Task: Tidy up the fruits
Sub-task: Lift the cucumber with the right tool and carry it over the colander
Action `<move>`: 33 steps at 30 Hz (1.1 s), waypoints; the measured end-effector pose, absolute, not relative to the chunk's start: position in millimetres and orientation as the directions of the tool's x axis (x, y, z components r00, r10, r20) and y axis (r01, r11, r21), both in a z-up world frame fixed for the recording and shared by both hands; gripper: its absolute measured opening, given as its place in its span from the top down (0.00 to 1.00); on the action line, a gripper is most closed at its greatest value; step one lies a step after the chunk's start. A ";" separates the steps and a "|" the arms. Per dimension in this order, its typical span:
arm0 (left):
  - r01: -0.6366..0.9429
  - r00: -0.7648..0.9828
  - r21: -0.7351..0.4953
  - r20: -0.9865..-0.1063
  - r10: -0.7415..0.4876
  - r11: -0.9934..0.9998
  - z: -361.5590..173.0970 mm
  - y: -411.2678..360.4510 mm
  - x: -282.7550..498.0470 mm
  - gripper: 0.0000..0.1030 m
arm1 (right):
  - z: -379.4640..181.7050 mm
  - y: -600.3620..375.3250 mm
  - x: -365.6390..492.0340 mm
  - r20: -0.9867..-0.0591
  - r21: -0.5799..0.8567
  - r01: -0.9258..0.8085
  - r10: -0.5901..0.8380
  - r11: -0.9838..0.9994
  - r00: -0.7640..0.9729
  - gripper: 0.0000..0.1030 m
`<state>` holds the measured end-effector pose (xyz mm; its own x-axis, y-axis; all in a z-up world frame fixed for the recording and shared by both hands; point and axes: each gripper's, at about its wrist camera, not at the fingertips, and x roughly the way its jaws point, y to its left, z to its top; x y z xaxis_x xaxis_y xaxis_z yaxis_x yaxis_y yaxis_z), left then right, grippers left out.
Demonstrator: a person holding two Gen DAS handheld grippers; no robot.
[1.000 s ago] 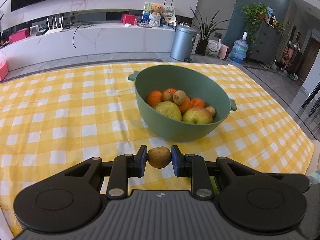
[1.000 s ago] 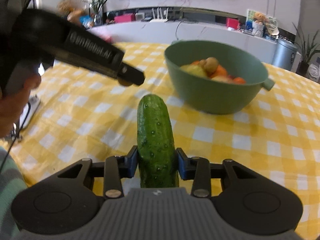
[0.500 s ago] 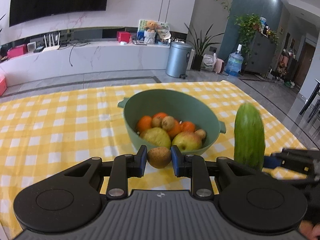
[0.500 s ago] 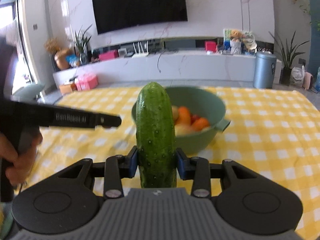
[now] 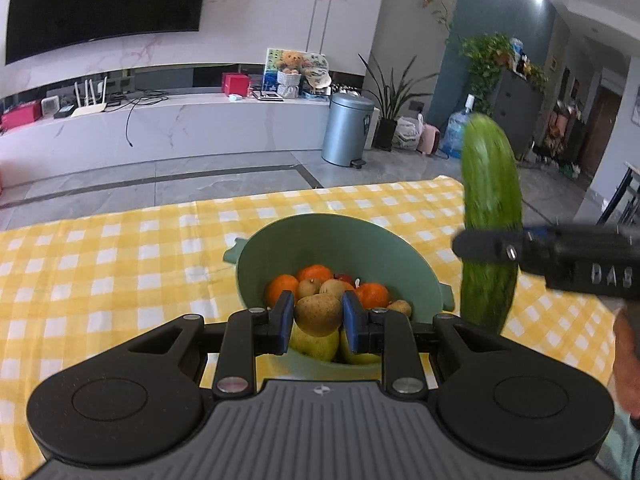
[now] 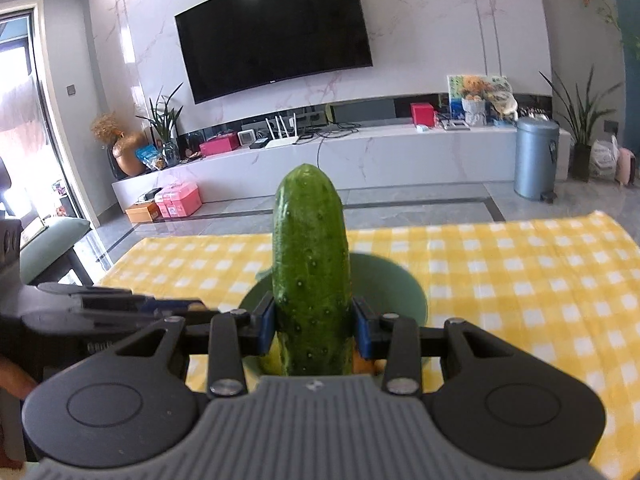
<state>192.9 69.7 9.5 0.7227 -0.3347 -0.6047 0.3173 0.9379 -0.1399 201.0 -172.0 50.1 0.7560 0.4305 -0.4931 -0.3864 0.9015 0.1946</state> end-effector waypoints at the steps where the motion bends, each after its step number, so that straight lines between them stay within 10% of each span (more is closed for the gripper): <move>1: 0.321 0.722 -0.127 -0.608 -0.329 0.939 7.8 66.1 197.1 0.72 | 52.7 -169.5 208.6 -0.491 0.177 -0.394 0.427 0.902 0.759 0.66; 33: 0.257 0.702 -0.049 -0.676 -0.222 0.965 -44.4 52.1 261.6 0.72 | -18.8 -113.2 323.8 -0.713 -0.099 -0.490 0.282 0.866 0.642 0.65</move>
<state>261.6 52.1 -44.4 0.7024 -0.2215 -0.6765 0.2571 0.9651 -0.0491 323.8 -113.2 -18.8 0.6420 0.2820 -0.7130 -0.4904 0.8659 -0.0991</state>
